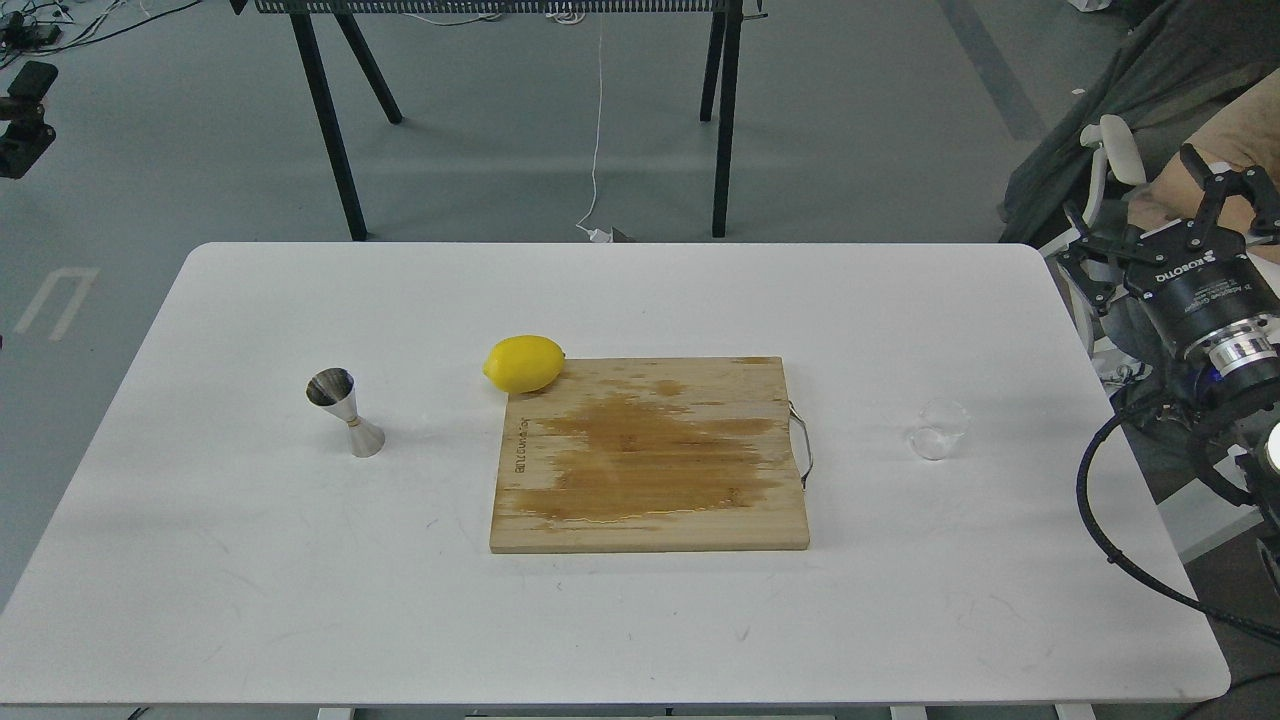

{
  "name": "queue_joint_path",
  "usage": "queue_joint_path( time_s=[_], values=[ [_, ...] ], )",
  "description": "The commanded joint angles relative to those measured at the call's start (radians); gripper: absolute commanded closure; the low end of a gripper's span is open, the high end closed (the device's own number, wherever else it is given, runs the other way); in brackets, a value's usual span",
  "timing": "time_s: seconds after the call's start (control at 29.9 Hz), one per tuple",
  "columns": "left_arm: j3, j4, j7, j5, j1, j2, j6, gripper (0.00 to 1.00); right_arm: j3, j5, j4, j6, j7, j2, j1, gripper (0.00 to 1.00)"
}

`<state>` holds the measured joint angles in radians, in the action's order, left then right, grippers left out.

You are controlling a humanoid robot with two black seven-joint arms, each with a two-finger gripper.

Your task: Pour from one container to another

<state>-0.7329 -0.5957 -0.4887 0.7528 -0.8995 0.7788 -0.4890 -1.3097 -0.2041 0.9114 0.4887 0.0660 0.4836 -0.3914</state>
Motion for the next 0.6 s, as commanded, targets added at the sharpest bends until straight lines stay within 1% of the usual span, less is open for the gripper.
queue_joint_path(
  time_s=[0.0,0.07,0.1,0.17,0.23,0.3,0.4,0.47,0.57],
  values=[
    [0.003,-0.235,0.0,0.43,-0.002,0.025,0.0,0.0,-0.006,0.0,0.0,0.0,0.0,0.0,0.0,0.01],
    [0.004,-0.306,0.0,0.723,0.008,0.023,0.0,0.0,-0.014,0.0,0.0,0.0,0.0,0.001,0.0,0.01],
    [0.006,-0.323,0.0,0.853,0.013,0.02,0.0,0.0,-0.019,-0.001,0.0,0.0,0.0,0.001,0.0,0.01],
    [0.021,-0.335,0.0,1.001,0.04,0.022,0.0,0.01,-0.02,0.0,0.0,0.0,0.0,0.001,0.002,0.01],
    [0.05,-0.349,0.0,1.031,0.102,0.037,0.003,0.01,-0.02,0.0,-0.002,0.0,0.0,0.001,0.005,0.01],
    [0.075,-0.386,0.0,1.031,0.143,0.08,0.093,0.01,-0.02,0.0,-0.002,0.0,0.0,0.001,0.006,0.01],
    [0.104,-0.469,0.0,1.03,0.197,0.161,0.188,0.01,-0.019,0.0,-0.003,0.0,0.0,0.0,0.009,0.01],
    [0.099,-0.513,0.0,1.03,0.246,0.184,0.265,0.01,-0.017,0.0,-0.003,0.0,0.0,0.0,0.009,0.01],
    [0.096,-0.533,0.0,1.028,0.307,0.195,0.409,0.01,-0.013,0.0,-0.003,0.0,0.0,0.0,0.009,0.01]
  ],
)
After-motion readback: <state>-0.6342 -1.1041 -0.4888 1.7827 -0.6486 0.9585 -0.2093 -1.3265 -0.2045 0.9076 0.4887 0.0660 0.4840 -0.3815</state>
